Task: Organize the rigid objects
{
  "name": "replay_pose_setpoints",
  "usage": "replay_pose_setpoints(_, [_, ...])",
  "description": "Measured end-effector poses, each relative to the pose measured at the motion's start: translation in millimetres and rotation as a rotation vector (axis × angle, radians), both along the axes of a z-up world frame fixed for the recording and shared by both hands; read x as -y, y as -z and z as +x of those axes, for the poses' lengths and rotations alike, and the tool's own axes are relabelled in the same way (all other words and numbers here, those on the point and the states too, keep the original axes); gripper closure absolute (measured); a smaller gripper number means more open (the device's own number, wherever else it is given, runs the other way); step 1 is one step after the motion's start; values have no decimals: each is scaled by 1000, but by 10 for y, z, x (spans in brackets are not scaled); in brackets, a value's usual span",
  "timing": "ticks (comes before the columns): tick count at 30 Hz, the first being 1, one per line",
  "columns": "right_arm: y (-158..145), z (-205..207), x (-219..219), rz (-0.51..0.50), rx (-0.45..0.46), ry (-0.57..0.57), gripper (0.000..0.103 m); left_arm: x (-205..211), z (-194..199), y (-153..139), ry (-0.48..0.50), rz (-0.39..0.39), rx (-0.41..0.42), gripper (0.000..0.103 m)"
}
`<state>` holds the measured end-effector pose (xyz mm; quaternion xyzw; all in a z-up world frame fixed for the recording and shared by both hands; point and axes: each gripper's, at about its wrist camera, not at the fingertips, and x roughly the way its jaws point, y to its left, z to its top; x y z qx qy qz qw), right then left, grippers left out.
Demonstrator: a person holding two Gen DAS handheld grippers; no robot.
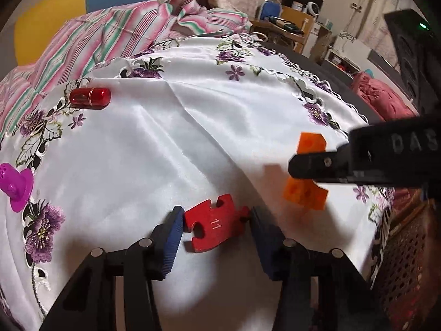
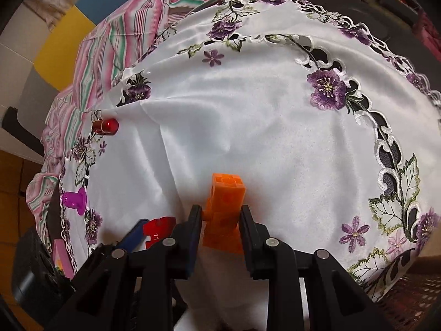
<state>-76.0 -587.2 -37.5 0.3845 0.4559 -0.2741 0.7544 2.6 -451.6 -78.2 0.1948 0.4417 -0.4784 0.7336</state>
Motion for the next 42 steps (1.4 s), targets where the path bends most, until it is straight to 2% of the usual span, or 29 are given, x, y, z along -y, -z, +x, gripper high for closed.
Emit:
replay_pose_setpoints(4, [-4, 3, -5, -5, -2, -3, 76, -231, 59, -38, -61, -41, -49, 54])
replay_pose_setpoints(8, [-10, 11, -17, -5, -2, -16, 75, -455, 90, -86, -113, -69, -62, 54])
replay_pose_setpoints(14, [-61, 55, -97, -18, 25, -68, 75, -859, 63, -273, -160, -123, -38, 54])
replay_pose_setpoints(23, [-189, 205, -400, -40, 141, -125, 76, -1466, 81, -424, -248, -185, -33, 54])
replay_pose_setpoints(30, [-160, 417, -699, -87, 135, -165, 76, -1851, 101, -489, -308, -215, -26, 54])
replay_pose_setpoints(37, [-68, 515, -914, -118, 147, -165, 76, -2234, 43, -602, -353, -242, 23, 54])
replay_pose_setpoints(42, [-93, 550, -993, -218, 140, -173, 76, -2602, 42, -649, -420, -257, 56, 54])
